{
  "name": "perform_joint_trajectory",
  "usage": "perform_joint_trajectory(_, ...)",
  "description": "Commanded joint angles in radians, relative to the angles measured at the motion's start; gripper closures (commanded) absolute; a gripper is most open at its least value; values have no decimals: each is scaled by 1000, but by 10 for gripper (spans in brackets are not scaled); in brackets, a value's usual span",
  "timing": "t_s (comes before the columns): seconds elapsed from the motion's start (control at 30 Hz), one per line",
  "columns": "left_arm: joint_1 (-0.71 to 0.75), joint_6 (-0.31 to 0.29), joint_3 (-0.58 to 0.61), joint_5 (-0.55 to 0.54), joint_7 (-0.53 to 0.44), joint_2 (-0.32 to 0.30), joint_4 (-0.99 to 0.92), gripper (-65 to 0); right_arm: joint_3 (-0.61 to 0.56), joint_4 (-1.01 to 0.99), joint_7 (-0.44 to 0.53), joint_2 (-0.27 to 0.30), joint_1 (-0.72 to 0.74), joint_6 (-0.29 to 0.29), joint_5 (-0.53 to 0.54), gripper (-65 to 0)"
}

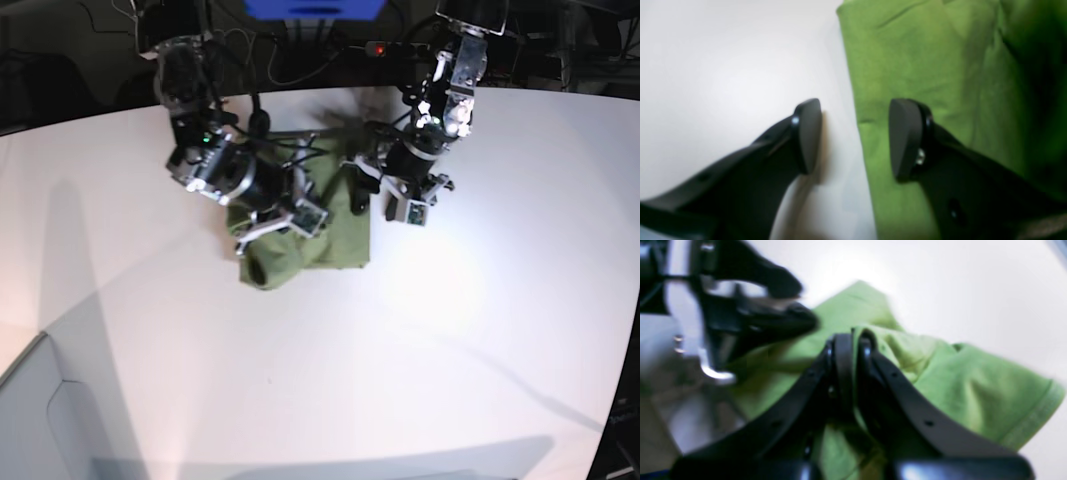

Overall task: Fold the T-shirt properly
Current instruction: 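Grasp the shirt's other end with the right gripper and lift it, then fold the held end with the right gripper over the folded stack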

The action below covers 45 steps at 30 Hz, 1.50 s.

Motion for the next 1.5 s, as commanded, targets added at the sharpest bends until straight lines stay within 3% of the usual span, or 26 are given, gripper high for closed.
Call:
perform_joint_trajectory(0.0,3,2,0,1,37,-3,2,-316,-25,-7,35,-1,28,18,18,-1)
perform_joint_trajectory(0.2,3,2,-4,1,37,-3,2,-316,-81,-118,152,-22,63,16,18,-1)
perform_joint_trajectory(0.63,9,9,-7,-2,37,-24,48,-322,-81,-245,166,-53,138,16,18,-3)
perform_joint_trajectory(0.73,12,9,-7,-4,37,-32,65,-323,-81,-256,166,-48,146,16,18,-91)
perform_joint_trajectory(0.9,41,9,-33,-4,38,-32,99,-379,-79,-192,166,-21,129,18,18,-372)
perform_joint_trajectory(0.97,68,9,-70,-4,38,-29,130,-393,-45,-122,166,-21,108,18,18,-443)
perform_joint_trajectory(1.23,144,5,-201,-4,38,-32,230,-397,217,86,166,-24,-20,19,19,-464)
perform_joint_trajectory(1.47,166,8,-296,-5,38,-30,277,-397,257,92,156,-29,-101,19,19,-466)
